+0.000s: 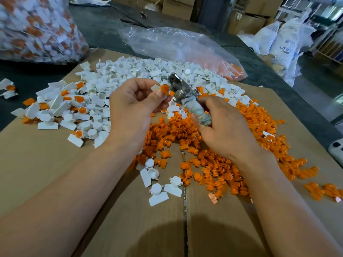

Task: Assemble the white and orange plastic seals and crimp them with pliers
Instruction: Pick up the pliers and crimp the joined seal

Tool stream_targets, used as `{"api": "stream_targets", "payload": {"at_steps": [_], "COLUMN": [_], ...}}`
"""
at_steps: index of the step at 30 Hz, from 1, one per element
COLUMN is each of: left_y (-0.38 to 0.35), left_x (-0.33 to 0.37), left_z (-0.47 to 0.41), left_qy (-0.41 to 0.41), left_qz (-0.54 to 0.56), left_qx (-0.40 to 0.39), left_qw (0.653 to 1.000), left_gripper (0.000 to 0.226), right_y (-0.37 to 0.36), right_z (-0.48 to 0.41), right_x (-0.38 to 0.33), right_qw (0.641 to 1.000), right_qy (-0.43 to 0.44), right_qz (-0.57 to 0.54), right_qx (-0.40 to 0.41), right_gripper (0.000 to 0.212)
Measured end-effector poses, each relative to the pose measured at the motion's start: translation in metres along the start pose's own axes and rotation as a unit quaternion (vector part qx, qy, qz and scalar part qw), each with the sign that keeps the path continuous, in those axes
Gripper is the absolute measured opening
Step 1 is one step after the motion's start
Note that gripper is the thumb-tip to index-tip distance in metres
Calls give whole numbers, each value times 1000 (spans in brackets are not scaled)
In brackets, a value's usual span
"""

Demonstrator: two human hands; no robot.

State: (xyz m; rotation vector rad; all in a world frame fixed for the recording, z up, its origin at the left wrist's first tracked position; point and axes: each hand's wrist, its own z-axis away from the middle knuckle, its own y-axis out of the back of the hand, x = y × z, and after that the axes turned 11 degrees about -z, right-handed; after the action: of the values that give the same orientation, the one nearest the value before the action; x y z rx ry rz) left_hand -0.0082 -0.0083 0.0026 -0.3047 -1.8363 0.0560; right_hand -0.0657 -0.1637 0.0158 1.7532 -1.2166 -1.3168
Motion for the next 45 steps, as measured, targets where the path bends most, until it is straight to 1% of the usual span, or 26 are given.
{"api": "stream_targets", "payload": {"at_steps": [5,9,13,17,20,25,29,35,39,45], "left_y": [-1,-1,-1,-2,-1,-1,-1,-1,-2,-5], "left_x": [1,1,1,0,0,-2,-3,-6,-6,-5], "left_z": [0,1,1,1,1,1,1,1,1,1], "left_qy": [-6,-9,-5,0,1,0,9,31,27,20], "left_qz": [-16,-35,-37,-34,-30,-32,-36,-47,-71,-78], "left_qx": [2,6,2,0,1,1,3,3,-1,8], "left_qw": [1000,999,999,999,1000,999,999,998,997,997], "left_gripper": [17,19,19,19,18,19,20,21,19,22], "right_y": [-2,-2,-1,0,-1,-1,0,-2,-3,-4], "right_z": [0,0,0,0,0,1,2,0,0,0], "right_x": [0,-3,-3,-3,-4,-4,-4,-3,-3,-4], "right_qw": [1000,1000,998,996,998,999,999,999,998,997], "right_qy": [3,4,18,38,31,34,30,25,23,14], "right_qz": [1,1,53,77,60,-4,-24,-29,-45,-67], "right_qx": [-5,-7,8,21,7,3,-1,-18,-23,-35], "right_gripper": [37,31,18,18,18,18,22,17,15,14]}}
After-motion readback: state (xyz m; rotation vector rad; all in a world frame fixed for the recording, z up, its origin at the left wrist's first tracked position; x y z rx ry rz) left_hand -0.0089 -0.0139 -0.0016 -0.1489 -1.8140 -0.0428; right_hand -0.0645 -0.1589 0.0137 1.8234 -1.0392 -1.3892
